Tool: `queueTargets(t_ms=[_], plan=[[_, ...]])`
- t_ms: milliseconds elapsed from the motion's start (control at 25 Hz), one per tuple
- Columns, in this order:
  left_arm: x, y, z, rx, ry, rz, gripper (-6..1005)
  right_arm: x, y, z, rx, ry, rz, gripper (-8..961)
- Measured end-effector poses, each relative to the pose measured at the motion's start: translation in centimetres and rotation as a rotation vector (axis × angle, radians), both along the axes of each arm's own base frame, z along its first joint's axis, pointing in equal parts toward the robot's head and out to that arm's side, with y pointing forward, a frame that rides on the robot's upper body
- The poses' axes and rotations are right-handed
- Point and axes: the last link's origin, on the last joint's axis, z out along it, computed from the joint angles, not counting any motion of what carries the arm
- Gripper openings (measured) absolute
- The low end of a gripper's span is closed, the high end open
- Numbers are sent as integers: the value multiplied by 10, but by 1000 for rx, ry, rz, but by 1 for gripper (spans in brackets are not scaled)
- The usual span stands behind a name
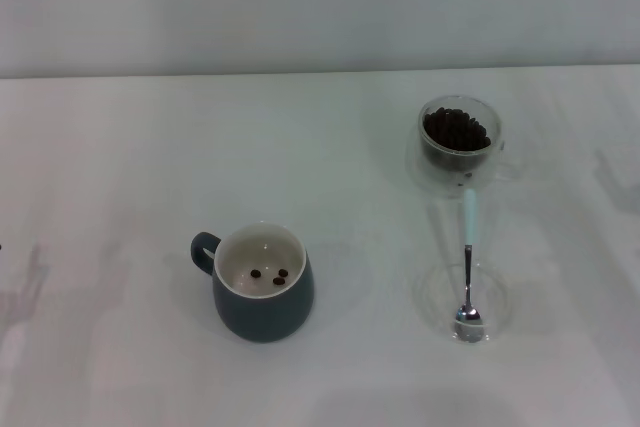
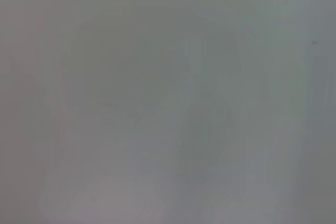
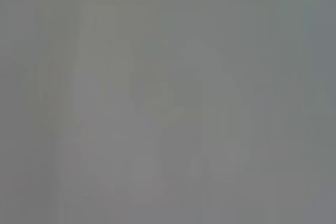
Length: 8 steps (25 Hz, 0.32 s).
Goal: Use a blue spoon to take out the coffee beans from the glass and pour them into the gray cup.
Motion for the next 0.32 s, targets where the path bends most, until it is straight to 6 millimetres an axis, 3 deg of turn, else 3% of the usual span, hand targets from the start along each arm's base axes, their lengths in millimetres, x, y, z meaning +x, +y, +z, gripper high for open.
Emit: queueTargets(t_ms=[320], plan=[[2, 3, -1, -2, -14, -7, 863, 2, 0, 1, -3, 43, -11, 832]])
